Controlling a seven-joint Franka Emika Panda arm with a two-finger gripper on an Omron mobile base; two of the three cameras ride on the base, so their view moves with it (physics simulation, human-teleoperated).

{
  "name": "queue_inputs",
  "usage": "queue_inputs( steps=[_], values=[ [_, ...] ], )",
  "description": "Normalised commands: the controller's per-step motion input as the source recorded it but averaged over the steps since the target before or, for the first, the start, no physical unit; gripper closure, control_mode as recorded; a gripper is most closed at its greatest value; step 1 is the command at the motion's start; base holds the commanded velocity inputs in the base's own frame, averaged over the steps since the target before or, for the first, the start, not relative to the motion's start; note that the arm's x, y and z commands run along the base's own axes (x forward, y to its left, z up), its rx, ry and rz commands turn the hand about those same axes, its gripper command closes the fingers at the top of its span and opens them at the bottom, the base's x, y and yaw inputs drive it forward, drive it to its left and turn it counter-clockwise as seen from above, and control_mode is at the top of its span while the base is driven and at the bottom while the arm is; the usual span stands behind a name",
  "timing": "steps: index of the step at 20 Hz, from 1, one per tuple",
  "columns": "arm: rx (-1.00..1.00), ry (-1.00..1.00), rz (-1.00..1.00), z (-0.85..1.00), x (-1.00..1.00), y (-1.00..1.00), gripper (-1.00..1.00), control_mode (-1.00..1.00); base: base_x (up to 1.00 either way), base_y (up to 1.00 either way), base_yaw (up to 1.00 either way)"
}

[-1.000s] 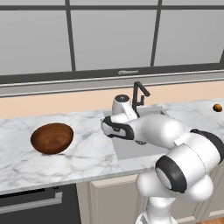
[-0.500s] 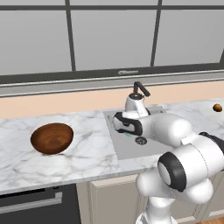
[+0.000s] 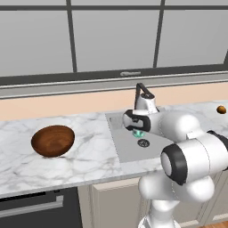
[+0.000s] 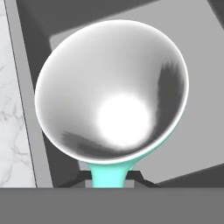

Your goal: Pick the mug and place it in the sink. Pick the bowl and place it in the open cabinet and then close the cabinet.

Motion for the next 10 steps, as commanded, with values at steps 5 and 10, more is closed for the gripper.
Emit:
queue_inputs(
  steps=[5,10],
  values=[
    [0.0,0.0,0.0,-0.1,0.01,-0.26,1.0,-1.0,0.0,0.0,0.0],
    [0.0,0.0,0.0,-0.17,0.0,-0.19,1.0,-1.0,0.0,0.0,0.0]
  ],
)
